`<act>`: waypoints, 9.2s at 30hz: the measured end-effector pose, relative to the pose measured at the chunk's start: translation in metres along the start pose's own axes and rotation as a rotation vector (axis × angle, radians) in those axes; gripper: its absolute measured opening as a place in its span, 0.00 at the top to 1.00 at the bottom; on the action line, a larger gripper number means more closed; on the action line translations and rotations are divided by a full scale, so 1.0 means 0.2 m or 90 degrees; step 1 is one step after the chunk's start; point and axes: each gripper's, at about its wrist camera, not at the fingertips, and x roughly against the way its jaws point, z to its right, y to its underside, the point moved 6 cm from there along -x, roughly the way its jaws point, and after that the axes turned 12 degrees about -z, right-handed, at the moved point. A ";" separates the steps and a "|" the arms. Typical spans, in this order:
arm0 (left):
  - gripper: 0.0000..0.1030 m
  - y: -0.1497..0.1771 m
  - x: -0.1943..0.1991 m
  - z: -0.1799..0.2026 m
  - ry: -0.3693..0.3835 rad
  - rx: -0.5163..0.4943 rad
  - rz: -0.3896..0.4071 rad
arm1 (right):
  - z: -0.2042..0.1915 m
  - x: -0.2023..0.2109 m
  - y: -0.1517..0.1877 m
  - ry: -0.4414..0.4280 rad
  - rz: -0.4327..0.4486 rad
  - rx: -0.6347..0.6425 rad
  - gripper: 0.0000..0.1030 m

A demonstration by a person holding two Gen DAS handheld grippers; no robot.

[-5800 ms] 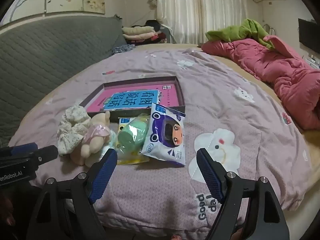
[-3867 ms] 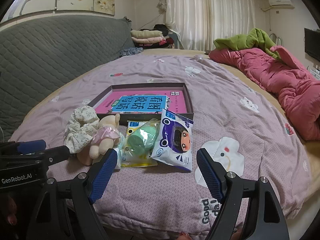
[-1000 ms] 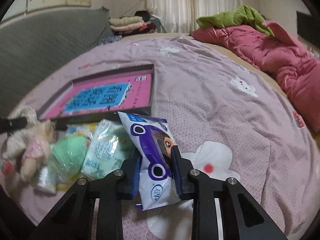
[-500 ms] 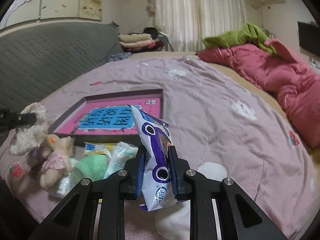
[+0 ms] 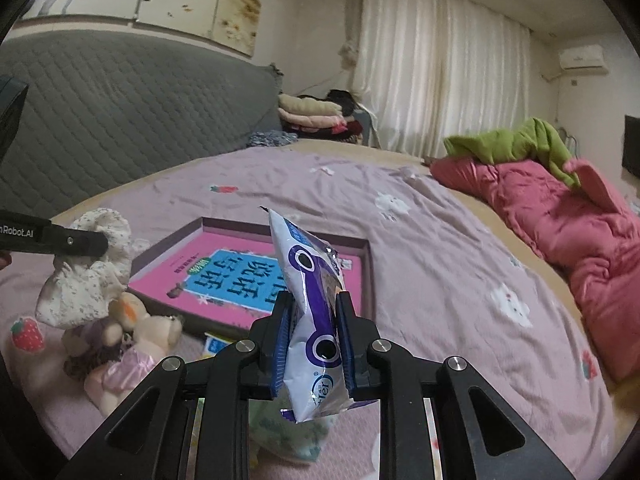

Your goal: Organize soft objects

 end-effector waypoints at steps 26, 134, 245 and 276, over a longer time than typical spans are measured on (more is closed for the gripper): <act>0.90 -0.30 -0.22 -0.11 -0.019 0.034 0.021 | 0.08 -0.43 -0.17 0.021 -0.037 0.000 0.79; 0.43 -0.14 -0.14 -0.17 -0.065 0.058 -0.022 | 0.28 -0.21 -0.10 -0.079 -0.001 -0.113 0.26; 0.43 0.31 -0.19 -0.18 -0.056 -0.007 -0.137 | -0.18 -0.14 0.30 -0.109 -0.185 -0.078 0.26; 0.45 0.27 -0.33 -0.16 -0.061 0.001 -0.160 | -0.20 -0.16 0.26 -0.135 -0.137 -0.043 0.51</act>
